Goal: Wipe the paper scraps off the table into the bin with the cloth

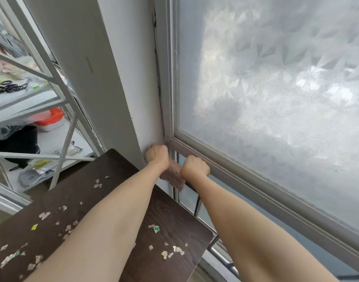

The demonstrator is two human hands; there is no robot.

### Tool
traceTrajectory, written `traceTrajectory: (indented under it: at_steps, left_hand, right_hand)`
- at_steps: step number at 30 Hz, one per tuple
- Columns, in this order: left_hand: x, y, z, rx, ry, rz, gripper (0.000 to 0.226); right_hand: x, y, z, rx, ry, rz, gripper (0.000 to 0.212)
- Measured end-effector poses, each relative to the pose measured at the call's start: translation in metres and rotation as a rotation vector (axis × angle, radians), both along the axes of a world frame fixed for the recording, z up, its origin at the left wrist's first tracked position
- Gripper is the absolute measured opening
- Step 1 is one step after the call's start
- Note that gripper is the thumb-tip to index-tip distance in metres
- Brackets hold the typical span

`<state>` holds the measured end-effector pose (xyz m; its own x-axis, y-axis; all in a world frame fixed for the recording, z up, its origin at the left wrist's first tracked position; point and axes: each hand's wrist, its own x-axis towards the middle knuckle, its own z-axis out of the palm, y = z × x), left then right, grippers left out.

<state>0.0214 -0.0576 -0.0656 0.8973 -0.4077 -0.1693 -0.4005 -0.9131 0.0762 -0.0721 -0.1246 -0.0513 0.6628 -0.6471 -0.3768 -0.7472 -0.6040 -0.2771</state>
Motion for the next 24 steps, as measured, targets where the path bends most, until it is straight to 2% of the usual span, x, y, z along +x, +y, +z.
traceTrajectory:
  at_steps: [4,8,11,13,18,20,24]
  left_hand:
    - [0.001,0.007,0.002,-0.098,0.076,0.080,0.014]
    - [0.003,0.029,0.009,-0.323,0.160,0.108,0.019]
    - [0.002,0.058,0.019,-0.466,0.193,0.124,0.012]
    - [0.000,0.081,0.027,-0.551,0.205,0.167,0.008]
    - [-0.002,0.141,0.058,-0.730,0.157,0.303,0.017]
    - [-0.005,0.166,0.073,-0.812,0.198,0.291,0.029]
    - [-0.013,0.219,0.104,-0.849,0.238,0.218,0.038]
  right_hand:
    - [0.003,0.003,0.001,0.045,-0.070,0.020,0.026]
    - [0.006,0.007,0.012,0.041,-0.188,0.012,0.023]
    - [0.004,0.014,0.026,0.039,-0.275,-0.016,0.006]
    - [0.003,0.022,0.036,0.054,-0.313,-0.012,0.011]
    - [0.008,0.064,0.071,0.114,-0.392,0.004,0.016]
    - [0.012,0.085,0.083,0.157,-0.436,0.030,0.013]
    - [0.022,0.125,0.108,0.337,-0.550,0.148,0.034]
